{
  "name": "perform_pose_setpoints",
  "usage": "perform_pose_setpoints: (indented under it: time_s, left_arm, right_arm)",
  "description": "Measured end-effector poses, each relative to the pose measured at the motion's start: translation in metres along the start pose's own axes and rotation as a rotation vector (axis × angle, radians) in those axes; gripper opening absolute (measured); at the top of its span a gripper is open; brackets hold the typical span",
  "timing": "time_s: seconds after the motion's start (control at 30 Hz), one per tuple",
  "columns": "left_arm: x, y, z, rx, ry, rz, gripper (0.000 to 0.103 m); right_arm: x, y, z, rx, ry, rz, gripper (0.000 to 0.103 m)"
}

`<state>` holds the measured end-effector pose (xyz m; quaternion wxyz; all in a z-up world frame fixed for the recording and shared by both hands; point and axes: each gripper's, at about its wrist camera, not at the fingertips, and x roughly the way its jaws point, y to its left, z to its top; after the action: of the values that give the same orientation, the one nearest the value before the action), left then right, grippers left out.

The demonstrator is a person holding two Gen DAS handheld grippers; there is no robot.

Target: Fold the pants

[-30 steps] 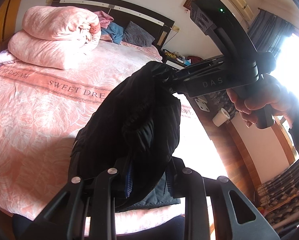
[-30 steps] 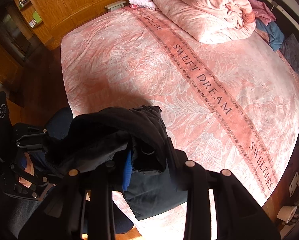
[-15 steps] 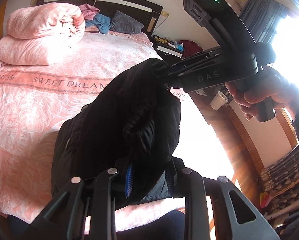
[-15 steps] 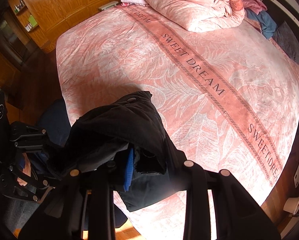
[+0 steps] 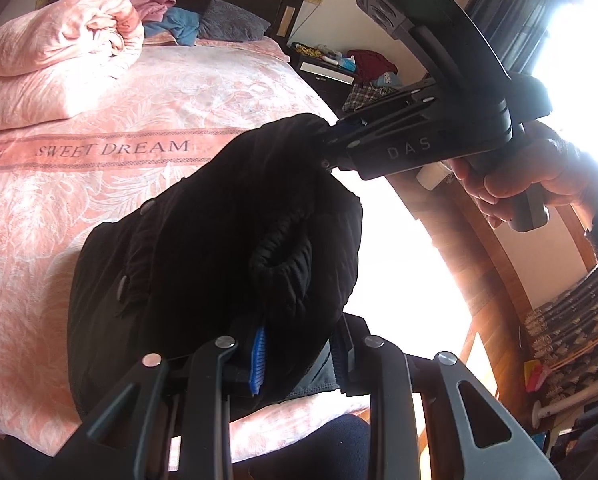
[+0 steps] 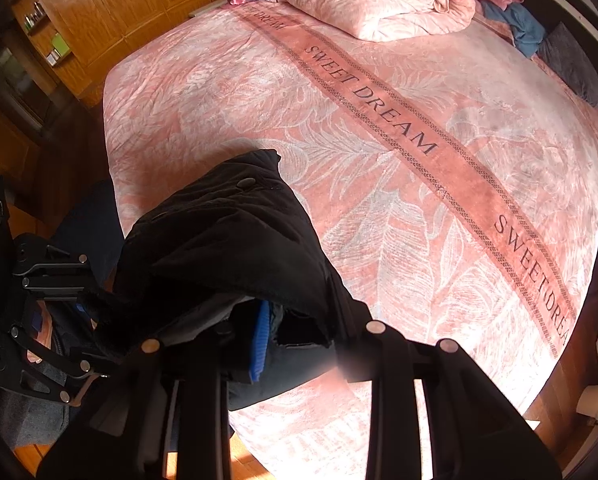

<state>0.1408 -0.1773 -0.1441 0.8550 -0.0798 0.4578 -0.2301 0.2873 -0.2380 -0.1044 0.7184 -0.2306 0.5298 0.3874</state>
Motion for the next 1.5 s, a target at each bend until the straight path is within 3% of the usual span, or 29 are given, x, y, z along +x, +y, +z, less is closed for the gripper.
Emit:
perform_pose_setpoints:
  time_s: [0.57,1.5]
  left_arm:
    - [0.061,-0.006,0.000,0.013,0.101,-0.008,0.026]
    - [0.144,-0.017,-0.016,0.092,0.238,0.080,0.026]
  right_arm:
    - [0.039,-0.040,-0.041,0.041,0.023,0.025,0.024]
    - [0.106,-0.084,-0.099,0.058,0.039,0.067,0.024]
